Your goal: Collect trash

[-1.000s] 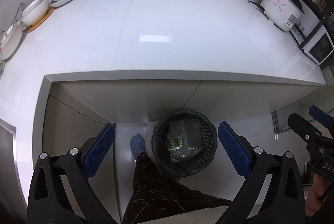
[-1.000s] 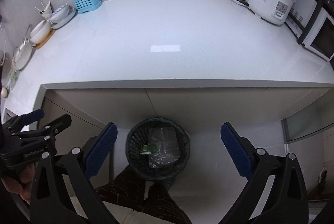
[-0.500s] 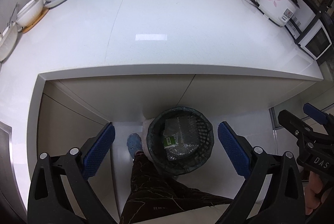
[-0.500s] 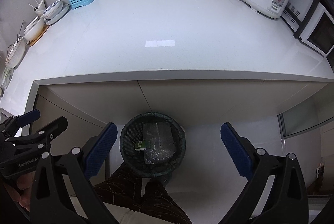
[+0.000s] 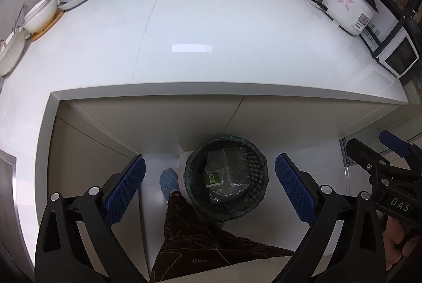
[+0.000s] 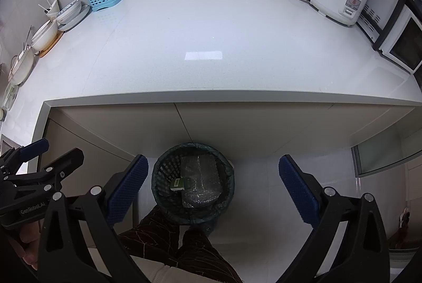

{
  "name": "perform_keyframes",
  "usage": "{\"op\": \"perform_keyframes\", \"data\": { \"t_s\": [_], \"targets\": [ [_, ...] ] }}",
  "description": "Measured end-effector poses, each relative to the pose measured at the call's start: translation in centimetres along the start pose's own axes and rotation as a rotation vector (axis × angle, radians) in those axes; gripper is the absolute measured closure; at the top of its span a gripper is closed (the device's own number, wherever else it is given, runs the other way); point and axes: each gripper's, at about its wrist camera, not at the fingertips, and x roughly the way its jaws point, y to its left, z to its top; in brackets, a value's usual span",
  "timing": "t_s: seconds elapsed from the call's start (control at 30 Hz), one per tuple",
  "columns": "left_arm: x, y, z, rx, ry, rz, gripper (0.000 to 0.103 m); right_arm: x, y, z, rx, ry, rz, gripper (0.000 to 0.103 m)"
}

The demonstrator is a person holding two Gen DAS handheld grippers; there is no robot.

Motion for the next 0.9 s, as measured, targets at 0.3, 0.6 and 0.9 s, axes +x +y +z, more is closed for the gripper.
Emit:
{"op": "perform_keyframes", "data": {
  "t_s": [0.3, 0.6, 0.9],
  "targets": [
    [-0.3, 0.0, 0.0, -0.003, -0.004, 0.007, 0.006, -0.1, 0.2, 0.0, -0.004, -0.001, 0.003, 0.008],
    [-0.8, -0.2, 0.3, 0.002, -0.018, 0.018, 0.006, -0.4, 0.1, 0.1, -0.002, -0.002, 0.008, 0.008],
    [-1.1, 0.0, 0.3, 0.009, -0.029, 0.022, 0.006, -0.4, 0.1, 0.2, 0.000, -0.002, 0.009, 0.008]
  ]
}}
